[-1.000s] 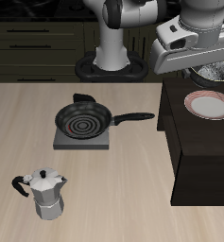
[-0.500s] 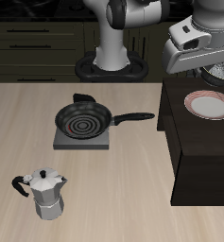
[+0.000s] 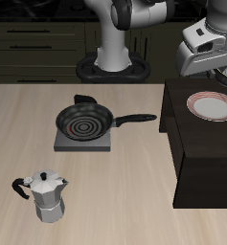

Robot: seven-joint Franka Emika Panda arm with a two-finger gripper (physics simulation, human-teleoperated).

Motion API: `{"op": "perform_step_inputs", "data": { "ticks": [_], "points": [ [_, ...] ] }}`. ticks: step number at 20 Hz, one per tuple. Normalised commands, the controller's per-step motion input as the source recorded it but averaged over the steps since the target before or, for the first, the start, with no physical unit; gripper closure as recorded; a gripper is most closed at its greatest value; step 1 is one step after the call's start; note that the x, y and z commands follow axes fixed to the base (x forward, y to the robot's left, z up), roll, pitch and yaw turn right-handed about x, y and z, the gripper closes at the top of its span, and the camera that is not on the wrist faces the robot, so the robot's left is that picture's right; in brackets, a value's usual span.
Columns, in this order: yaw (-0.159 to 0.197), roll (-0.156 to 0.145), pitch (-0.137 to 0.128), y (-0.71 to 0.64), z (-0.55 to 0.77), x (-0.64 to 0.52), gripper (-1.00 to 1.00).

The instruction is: Place the bowl on the plate

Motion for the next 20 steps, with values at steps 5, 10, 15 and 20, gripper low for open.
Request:
{"op": "perform_step_inputs", "data": {
  "ticks": [5,10,15,20],
  "points": [
    [-0.001,-0.011,0.011,0.02,-0.08,0.09,1.0],
    [-0.008,-0.02,0.024,-0.04,-0.14,0.11,1.0],
    [0.009,-0.014,0.005,-0.04,-0.12,0.08,1.0],
    [0.004,-0.009,0.032,-0.05,-0.2,0.07,1.0]
  ]
}}
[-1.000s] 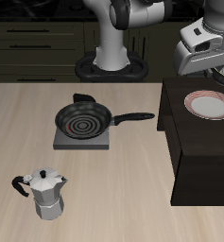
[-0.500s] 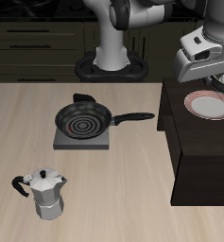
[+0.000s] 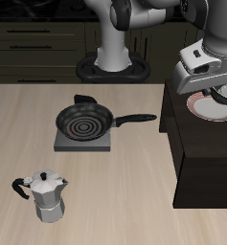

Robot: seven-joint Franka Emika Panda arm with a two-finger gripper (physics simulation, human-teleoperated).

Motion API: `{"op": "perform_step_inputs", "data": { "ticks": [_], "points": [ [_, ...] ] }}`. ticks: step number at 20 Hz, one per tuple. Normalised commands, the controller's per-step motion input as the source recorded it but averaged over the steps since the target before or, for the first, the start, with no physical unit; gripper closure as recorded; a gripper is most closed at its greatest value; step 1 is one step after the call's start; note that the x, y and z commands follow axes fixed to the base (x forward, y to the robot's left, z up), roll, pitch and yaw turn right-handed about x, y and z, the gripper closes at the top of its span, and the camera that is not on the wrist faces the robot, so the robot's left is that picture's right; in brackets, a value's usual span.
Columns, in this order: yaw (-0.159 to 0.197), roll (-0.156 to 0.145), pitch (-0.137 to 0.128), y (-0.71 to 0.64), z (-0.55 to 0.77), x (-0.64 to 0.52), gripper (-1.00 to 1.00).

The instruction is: Place the bowl on the plate

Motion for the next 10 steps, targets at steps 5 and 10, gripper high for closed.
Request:
{"op": "perform_step_inputs", "data": {
  "ticks": [5,10],
  "points": [
    [0.008,0.006,0.025,-0.03,-0.14,-0.01,1.0],
    [0.021,0.008,0.017,-0.01,-0.15,0.0,1.0]
  ]
}}
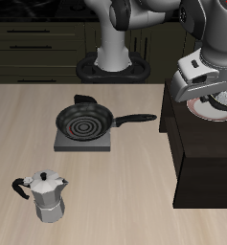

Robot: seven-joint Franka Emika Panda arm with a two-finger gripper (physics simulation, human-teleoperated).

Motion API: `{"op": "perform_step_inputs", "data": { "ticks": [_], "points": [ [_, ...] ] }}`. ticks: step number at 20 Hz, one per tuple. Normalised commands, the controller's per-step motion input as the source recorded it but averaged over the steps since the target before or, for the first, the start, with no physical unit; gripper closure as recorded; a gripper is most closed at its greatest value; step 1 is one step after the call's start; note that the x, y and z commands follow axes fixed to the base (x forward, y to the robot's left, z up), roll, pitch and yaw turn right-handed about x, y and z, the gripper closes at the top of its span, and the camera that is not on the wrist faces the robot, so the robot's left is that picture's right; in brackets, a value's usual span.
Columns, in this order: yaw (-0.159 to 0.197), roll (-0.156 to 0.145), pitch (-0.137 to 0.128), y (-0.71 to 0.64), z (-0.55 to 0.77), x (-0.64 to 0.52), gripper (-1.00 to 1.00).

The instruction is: Place the bowl on the plate

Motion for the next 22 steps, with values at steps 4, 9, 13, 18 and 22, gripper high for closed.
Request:
{"op": "perform_step_inputs", "data": {
  "ticks": [4,9,13,18,22],
  "points": [
    [0.017,-0.001,0.025,-0.04,-0.14,0.02,1.0],
    [-0.008,0.053,0.027,0.03,-0.12,-0.03,-1.0],
    [0.04,-0.049,0.018,-0.13,0.03,0.08,-1.0],
    [0.02,-0.001,-0.017,-0.02,0.04,-0.01,-1.0],
    [-0.001,0.053,-0.057,0.08,0.31,-0.17,-1.0]
  ]
}}
